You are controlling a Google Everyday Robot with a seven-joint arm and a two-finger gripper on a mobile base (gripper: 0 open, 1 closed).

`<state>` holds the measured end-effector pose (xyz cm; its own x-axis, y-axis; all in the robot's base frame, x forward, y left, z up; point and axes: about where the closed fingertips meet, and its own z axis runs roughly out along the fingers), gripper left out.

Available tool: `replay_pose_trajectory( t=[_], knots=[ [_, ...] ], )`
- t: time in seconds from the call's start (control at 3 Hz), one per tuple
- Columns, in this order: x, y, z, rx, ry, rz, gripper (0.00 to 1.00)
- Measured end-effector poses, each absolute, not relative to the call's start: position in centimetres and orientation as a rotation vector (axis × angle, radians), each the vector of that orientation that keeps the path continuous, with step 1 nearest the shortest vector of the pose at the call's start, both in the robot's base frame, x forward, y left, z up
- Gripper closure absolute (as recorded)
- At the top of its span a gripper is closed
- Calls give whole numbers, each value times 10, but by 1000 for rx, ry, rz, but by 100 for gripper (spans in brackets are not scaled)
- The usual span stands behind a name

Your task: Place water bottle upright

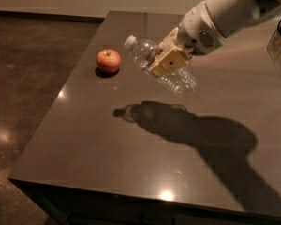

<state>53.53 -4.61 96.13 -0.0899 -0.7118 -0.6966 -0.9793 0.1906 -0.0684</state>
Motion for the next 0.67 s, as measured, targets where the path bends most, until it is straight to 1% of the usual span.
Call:
replay_pose_trajectory(
  t=[0.33,0.67],
  knots=[
    [546,-62,972,-1269,1823,635,100],
    [556,-75,970,-1072,1756,676,100]
  ],
)
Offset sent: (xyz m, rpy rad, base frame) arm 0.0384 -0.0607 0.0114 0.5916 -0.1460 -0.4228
